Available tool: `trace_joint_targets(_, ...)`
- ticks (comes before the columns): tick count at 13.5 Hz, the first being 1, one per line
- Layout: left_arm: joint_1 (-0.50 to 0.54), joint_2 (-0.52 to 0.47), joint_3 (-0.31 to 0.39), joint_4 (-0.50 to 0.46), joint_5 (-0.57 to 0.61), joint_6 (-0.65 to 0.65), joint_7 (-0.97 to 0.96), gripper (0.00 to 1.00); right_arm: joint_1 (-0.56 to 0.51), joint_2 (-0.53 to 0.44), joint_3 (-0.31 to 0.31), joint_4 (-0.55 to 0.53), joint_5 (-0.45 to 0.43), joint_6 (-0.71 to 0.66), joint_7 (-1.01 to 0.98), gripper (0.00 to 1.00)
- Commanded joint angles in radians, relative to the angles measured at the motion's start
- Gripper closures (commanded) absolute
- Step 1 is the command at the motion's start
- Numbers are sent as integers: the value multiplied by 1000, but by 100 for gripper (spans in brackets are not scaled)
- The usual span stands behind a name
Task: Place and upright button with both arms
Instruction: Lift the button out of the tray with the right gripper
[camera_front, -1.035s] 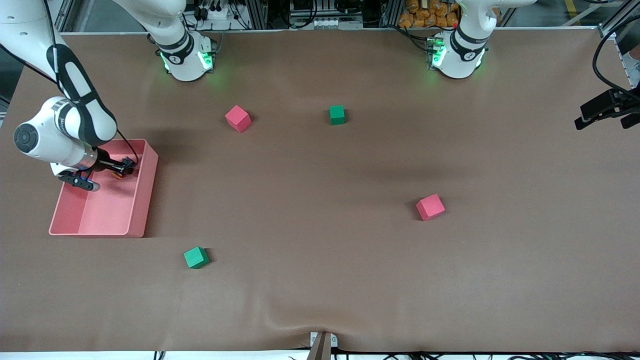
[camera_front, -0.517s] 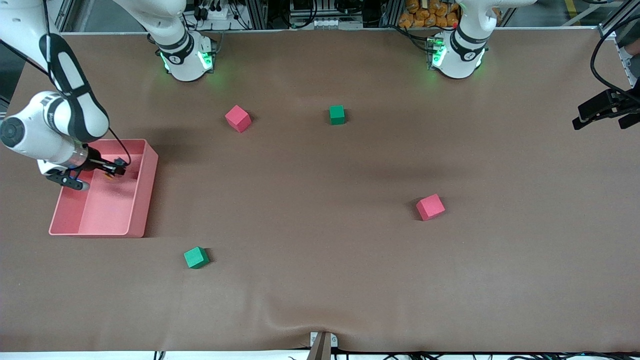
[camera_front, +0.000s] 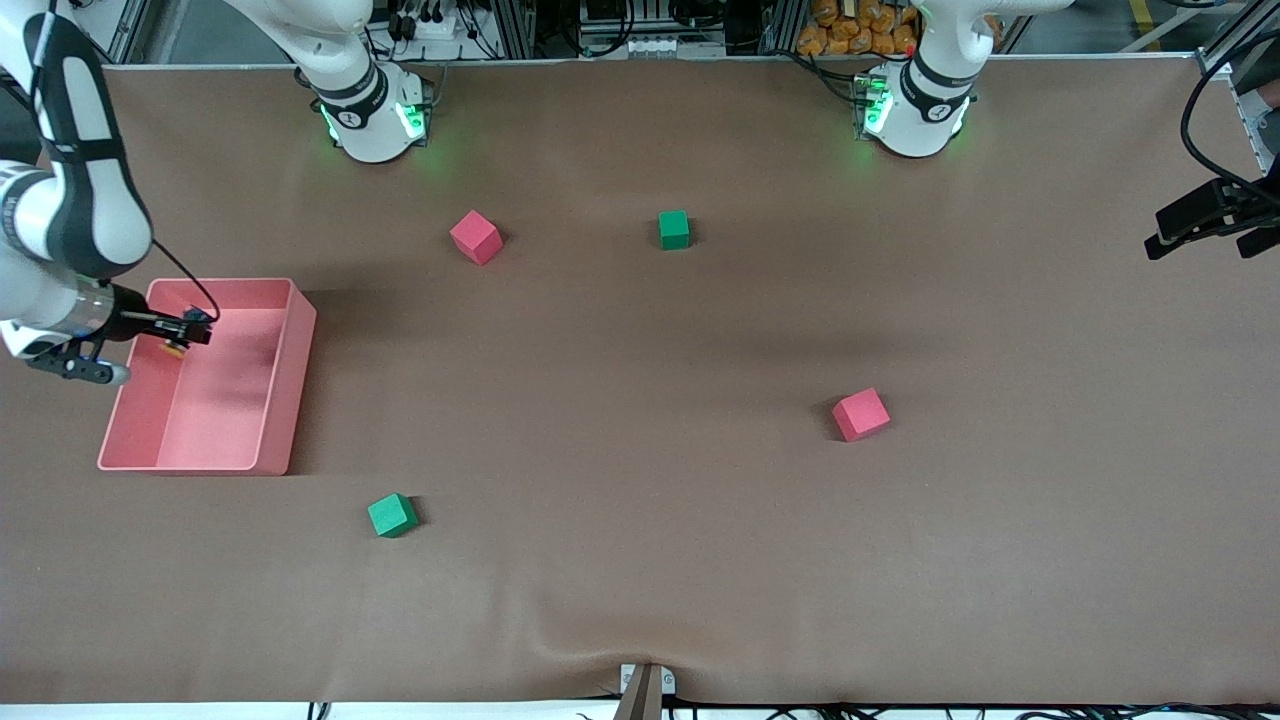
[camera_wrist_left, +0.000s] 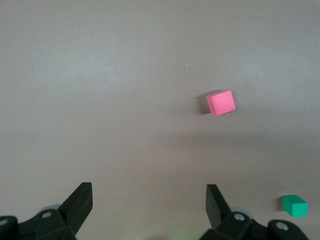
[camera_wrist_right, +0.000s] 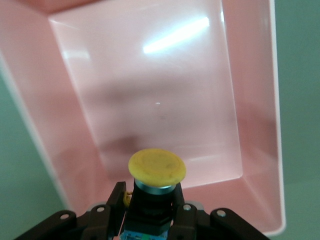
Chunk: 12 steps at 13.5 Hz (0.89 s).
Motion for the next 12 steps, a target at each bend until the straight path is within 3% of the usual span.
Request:
trace_joint_targets(1,4,7,1,18,3,-25,25,0,89,12,-2,71,9,-60,-13,88)
trace_joint_targets(7,4,9,0,18,1,-39,26,0,402,130,-2,226,9,-56,-7,88)
trace_joint_targets(10,-8,7,-2,19,1,-51,20,0,562,253,-2,380,12,-59,18,88)
trace_joint_targets(12,-12,7,-3,20,0,-53,16,0,638,351,0,500,15,-57,140,88)
